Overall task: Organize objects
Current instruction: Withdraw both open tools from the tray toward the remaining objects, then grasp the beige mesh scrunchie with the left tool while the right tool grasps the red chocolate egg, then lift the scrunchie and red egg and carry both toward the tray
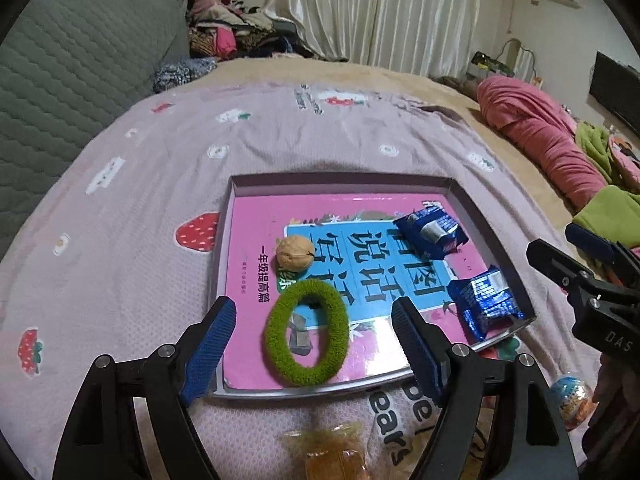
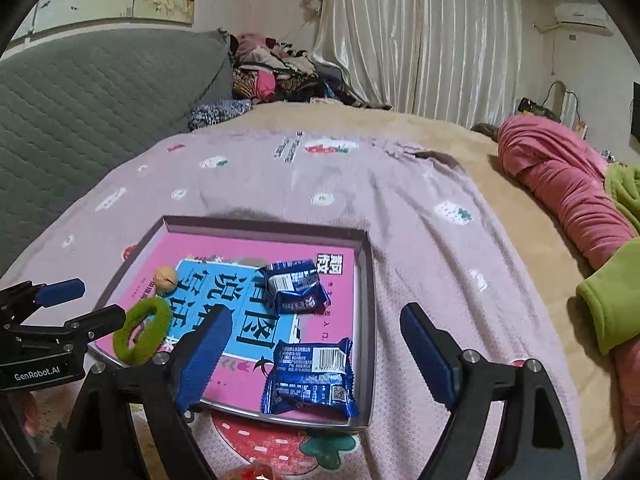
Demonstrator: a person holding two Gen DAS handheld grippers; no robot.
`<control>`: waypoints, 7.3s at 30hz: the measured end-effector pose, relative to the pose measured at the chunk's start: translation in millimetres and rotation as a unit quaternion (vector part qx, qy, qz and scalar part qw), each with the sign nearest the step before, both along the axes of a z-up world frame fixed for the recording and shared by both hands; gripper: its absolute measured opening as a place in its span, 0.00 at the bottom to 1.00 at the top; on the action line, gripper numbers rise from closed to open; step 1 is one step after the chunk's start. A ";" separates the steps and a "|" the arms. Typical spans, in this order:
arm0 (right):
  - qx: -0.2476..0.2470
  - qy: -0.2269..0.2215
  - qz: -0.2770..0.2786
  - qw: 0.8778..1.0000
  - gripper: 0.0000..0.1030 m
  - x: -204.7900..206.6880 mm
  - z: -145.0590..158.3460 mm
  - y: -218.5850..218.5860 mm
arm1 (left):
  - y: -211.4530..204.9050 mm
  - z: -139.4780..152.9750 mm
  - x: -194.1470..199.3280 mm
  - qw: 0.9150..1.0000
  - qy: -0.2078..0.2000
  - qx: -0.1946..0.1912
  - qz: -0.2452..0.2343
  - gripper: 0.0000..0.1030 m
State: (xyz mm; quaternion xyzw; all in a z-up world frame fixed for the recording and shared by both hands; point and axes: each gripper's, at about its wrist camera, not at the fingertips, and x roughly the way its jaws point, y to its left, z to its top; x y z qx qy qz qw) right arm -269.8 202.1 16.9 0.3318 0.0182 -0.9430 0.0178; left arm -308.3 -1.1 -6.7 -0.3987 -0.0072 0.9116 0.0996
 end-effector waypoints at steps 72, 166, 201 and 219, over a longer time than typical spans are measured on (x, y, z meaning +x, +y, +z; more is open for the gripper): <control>0.045 0.048 -0.018 0.998 0.97 238.5 98.1 46.1 | 47.2 106.9 246.2 0.997 0.074 -0.019 -0.003 0.79; 0.053 -0.092 0.003 0.994 0.97 139.4 -66.2 56.4 | 99.7 -45.1 123.5 0.996 -0.014 -0.087 -0.028 0.79; 0.003 -0.096 0.048 0.994 0.50 141.7 -58.4 53.3 | 96.0 -36.6 125.3 0.998 -0.026 -0.034 -0.049 0.19; 0.001 -0.059 0.074 0.996 0.50 172.1 -20.5 35.8 | 76.3 7.0 172.4 0.999 0.009 -0.034 -0.033 0.19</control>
